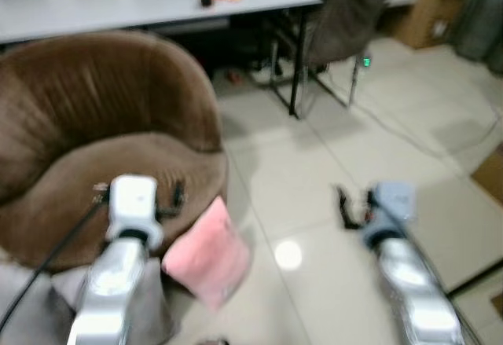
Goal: Move the pillow to the sofa from floor
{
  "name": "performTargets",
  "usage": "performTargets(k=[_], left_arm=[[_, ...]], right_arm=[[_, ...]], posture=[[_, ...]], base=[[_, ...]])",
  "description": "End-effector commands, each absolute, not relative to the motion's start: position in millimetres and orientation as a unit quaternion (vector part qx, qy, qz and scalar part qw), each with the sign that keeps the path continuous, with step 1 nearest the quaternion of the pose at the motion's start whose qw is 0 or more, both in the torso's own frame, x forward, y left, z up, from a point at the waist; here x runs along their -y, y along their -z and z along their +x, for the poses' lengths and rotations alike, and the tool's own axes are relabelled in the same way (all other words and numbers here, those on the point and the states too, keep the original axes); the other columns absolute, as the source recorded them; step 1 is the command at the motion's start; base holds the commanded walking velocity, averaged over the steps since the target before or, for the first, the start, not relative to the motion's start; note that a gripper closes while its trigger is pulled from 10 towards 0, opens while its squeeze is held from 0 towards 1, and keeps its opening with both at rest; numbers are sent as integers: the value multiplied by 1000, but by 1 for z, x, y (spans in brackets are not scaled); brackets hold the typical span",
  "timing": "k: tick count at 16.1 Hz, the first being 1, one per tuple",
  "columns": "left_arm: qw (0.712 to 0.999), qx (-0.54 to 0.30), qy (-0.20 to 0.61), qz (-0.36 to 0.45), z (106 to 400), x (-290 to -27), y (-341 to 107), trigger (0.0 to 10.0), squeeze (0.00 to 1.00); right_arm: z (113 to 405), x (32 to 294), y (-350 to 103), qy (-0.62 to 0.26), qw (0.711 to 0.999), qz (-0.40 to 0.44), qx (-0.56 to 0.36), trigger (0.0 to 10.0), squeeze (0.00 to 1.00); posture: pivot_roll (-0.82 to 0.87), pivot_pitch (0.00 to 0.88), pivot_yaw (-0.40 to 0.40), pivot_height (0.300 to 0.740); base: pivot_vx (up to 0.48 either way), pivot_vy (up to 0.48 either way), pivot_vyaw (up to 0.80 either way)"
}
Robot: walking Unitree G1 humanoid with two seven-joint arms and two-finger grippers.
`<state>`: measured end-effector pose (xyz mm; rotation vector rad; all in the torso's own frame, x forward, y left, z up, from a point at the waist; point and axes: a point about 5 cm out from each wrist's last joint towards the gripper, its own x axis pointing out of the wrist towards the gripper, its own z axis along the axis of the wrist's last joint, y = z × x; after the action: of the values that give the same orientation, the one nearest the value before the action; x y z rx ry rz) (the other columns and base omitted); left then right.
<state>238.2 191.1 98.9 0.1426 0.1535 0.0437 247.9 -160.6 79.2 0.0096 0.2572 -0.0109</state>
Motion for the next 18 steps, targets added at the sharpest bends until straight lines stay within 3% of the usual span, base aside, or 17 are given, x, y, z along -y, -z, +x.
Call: performTargets(k=[1,8,9,10,12,13,14,18], left_arm=[[995,-70,-22,63,237,-188,-101,275,0],[996,-60,-23,57,237,-189,-104,0,0],[996,-59,-22,59,237,-188,-104,2549,0],[996,-60,-16,69,238,-187,-104,10000,0],[995,-63,-17,71,239,-187,-103,10000,0],[995,-62,-22,74,240,-187,-103,10000,0],[995,-59,-21,80,241,-187,-104,10000,0],[995,-50,-31,83,243,-188,-106,10000,0]], right_arm=[[249,168,-80,15,992,-9,-127,10000,1000],[251,167,-79,14,992,-10,-128,10000,1000],[252,168,-79,15,992,-9,-128,10000,1000],[252,168,-79,16,992,-9,-128,10000,1000],[252,168,-79,18,992,-11,-128,10000,1000],[252,167,-79,16,992,-11,-126,10000,365],[253,166,-81,15,993,-1,-121,10000,0],[259,165,-87,4,994,7,-106,10000,0]], posture=[[-68,8,-4,740],[-64,5,-5,740],[-65,5,-4,740],[-67,5,-2,740],[-68,5,-2,740],[-70,3,1,740],[-70,2,1,740],[-71,0,-1,740]], base=[[0,0,800],[0,0,800],[0,0,800],[0,0,800],[0,0,800],[0,0,0],[0,0,0],[0,-160,0]])
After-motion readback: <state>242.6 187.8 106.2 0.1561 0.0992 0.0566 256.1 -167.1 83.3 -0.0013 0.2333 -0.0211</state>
